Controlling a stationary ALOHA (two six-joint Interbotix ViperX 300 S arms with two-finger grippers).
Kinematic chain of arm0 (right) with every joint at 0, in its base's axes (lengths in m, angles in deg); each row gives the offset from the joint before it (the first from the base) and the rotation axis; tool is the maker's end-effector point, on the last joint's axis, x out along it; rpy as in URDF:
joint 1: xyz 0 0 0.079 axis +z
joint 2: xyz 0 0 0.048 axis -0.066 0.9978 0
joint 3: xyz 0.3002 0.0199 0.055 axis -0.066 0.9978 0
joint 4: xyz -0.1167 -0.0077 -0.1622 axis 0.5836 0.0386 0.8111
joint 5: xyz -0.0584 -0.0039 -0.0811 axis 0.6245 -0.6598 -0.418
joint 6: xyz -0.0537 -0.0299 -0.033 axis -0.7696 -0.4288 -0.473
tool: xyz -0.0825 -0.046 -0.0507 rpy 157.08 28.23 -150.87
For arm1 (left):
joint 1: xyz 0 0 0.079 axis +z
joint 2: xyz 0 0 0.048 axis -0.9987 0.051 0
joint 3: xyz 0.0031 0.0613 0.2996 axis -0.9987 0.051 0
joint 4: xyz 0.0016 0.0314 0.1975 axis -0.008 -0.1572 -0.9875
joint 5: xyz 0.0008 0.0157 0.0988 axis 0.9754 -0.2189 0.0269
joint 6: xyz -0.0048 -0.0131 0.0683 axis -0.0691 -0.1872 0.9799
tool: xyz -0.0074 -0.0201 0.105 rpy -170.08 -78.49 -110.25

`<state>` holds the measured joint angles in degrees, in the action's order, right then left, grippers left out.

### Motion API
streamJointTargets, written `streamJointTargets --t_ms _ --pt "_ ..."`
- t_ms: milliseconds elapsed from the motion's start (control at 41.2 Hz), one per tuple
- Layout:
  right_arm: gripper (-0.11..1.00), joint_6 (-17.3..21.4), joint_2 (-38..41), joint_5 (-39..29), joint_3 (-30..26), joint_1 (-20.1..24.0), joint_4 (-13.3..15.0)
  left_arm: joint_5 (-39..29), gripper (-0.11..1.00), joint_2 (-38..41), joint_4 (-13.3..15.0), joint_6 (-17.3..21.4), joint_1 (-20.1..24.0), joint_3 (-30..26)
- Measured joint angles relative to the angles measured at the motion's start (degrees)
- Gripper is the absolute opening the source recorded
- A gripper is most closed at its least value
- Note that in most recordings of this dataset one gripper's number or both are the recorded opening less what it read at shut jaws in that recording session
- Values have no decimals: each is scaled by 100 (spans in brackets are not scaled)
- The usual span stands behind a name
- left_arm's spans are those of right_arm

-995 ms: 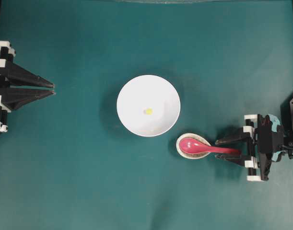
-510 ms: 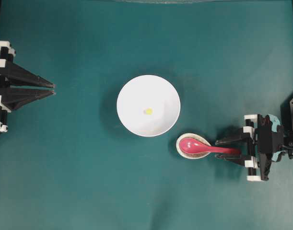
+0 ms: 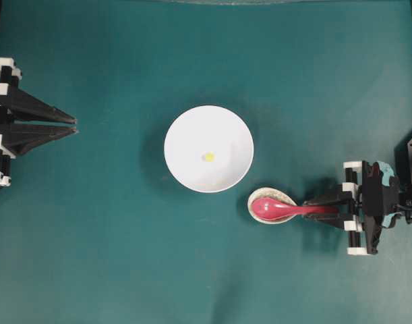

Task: Scoop the yellow hexagonal prism block from the bowl with a spoon using the right arm.
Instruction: 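Close the right gripper on the red spoon handle, then lift the red spoon and carry it over the white bowl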

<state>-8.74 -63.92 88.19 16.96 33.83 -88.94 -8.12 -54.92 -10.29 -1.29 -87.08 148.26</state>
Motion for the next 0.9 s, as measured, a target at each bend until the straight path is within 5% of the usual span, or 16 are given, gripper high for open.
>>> streamJointTargets --t_ms 558,898 --pt "24 -141 -360 9 0 -88 0 -176 17 0 0 0 0 0" --pt "24 -1459 -1863 -932 -123 -826 0 -202 17 0 0 0 0 -9"
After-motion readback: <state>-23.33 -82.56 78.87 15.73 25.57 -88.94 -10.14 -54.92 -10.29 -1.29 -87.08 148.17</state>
